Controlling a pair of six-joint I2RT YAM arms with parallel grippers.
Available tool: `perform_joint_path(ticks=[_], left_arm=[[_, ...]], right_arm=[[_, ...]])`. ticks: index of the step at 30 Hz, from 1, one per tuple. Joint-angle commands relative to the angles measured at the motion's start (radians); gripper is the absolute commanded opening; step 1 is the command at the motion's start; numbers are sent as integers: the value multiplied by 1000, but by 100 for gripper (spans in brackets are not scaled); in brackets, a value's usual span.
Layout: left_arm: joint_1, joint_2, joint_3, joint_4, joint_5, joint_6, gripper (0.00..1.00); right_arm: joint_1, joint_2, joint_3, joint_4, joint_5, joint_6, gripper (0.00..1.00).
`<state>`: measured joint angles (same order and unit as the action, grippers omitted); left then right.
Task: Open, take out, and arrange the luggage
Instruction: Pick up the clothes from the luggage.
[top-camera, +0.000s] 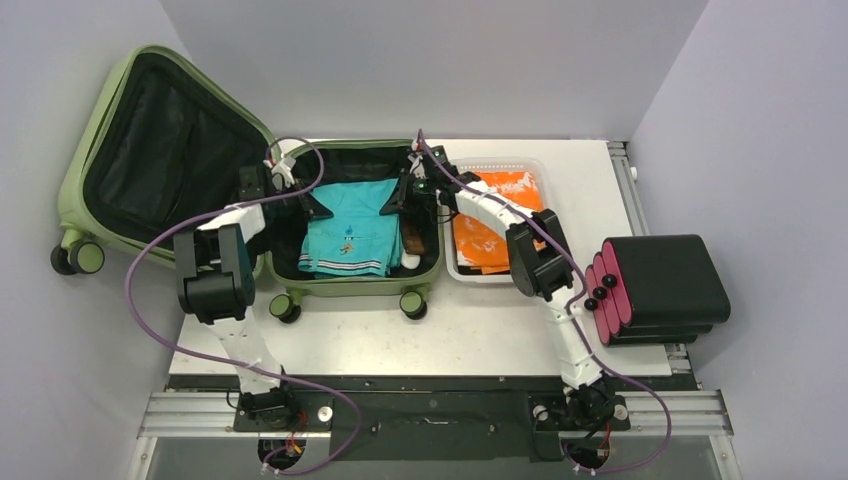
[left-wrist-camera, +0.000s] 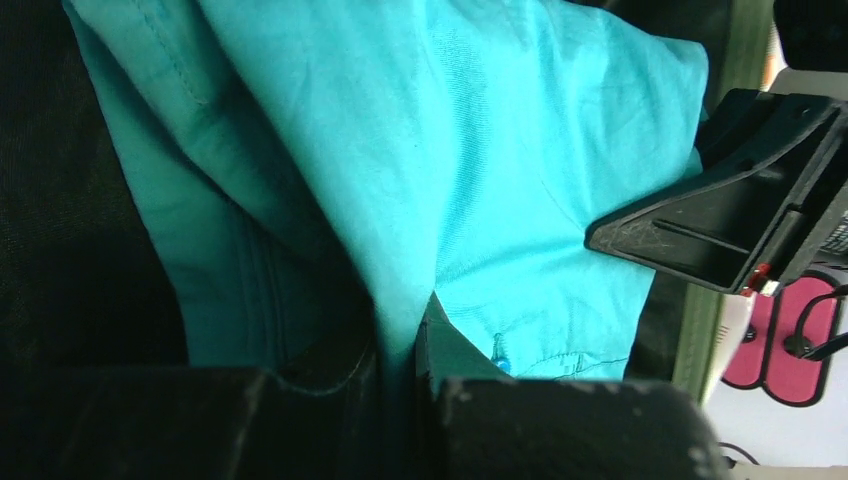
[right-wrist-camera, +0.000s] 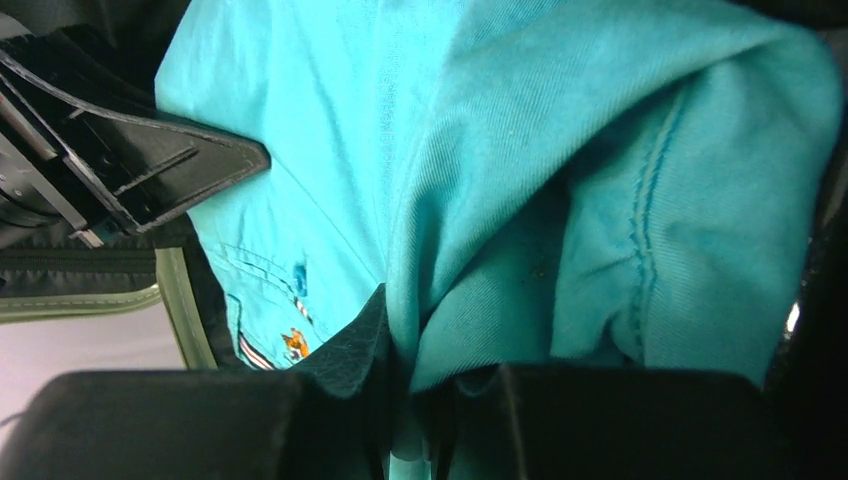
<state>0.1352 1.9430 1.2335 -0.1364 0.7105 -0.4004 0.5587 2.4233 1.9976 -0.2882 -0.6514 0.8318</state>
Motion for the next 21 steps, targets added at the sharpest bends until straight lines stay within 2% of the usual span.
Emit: perform_joint_path(ticks=[1, 11, 21], left_arm=[[10, -145, 103, -1, 25, -43, 0], [-46, -234, 135, 10, 39, -99, 0], [-142, -205, 182, 37, -21, -107, 0]], right_arm=[[-32, -157, 75, -4, -24, -88, 0], [-56, -230, 119, -6, -53, -102, 0], [-114, -303, 107, -37, -29, -130, 0]])
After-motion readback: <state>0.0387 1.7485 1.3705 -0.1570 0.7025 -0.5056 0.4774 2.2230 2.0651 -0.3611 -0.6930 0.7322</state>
